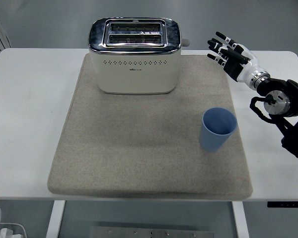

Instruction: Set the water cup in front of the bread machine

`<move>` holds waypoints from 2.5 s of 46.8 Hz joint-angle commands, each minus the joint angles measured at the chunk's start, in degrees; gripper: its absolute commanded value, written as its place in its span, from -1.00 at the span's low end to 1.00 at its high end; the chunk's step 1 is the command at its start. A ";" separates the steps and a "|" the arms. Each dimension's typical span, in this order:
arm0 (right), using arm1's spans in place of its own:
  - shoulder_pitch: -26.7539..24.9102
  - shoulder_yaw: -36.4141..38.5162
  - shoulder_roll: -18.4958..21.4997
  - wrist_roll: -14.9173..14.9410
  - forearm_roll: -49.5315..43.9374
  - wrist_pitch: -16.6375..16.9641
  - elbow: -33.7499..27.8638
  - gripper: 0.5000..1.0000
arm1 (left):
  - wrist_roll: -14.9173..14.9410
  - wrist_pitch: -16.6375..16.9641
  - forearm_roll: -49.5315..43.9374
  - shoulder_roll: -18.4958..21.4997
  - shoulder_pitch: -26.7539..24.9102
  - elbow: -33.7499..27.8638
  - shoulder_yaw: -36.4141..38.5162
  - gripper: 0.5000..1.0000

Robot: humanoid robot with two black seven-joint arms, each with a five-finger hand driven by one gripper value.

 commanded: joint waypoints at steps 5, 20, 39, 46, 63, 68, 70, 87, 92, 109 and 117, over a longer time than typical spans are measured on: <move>0.51 -0.14 -0.16 -0.01 0.00 0.09 0.00 0.73 | 0.03 0.13 -0.18 0.00 0.21 0.09 -0.58 1.00; 0.42 -0.14 0.02 -0.01 0.00 0.18 0.09 0.73 | 0.03 0.04 -0.09 0.00 -0.31 -0.17 -0.41 1.00; 0.51 -0.23 -0.34 -0.10 0.00 0.18 0.09 0.73 | 0.03 0.04 -0.09 0.00 -0.31 -0.08 -0.41 1.00; 0.42 -0.23 -0.07 -0.10 0.00 0.44 0.09 0.73 | -0.06 0.04 -0.09 0.00 -0.31 -0.08 -0.41 1.00; 0.07 -0.32 -1.21 -0.10 0.00 1.58 0.62 0.73 | 0.03 0.04 -0.09 0.00 -0.31 -0.08 -0.41 1.00; 0.07 -0.23 -1.56 -0.10 0.00 2.11 0.71 0.73 | 0.03 0.04 -0.09 0.00 -0.31 -0.08 -0.41 1.00; 0.07 -0.23 -1.74 -0.10 0.00 2.55 0.71 0.73 | 0.03 0.04 -0.09 0.00 -0.31 -0.08 -0.41 1.00; -0.37 -0.32 -2.00 -0.10 -0.09 9.22 0.80 0.73 | 0.03 0.04 -0.09 0.00 -0.31 -0.08 -0.41 1.00; -0.55 -0.40 -3.50 -0.10 -1.40 13.36 0.80 0.73 | 0.03 0.04 -0.09 0.00 -0.31 -0.08 -0.41 1.00; -2.57 -0.23 -9.82 -0.01 -7.03 25.95 0.80 0.73 | 0.03 0.04 -0.09 0.00 -0.31 -0.08 -0.41 1.00; -3.62 -0.14 -13.08 -0.01 -7.56 25.95 0.80 0.73 | 0.03 0.04 -0.09 0.00 -0.31 -0.08 -0.41 1.00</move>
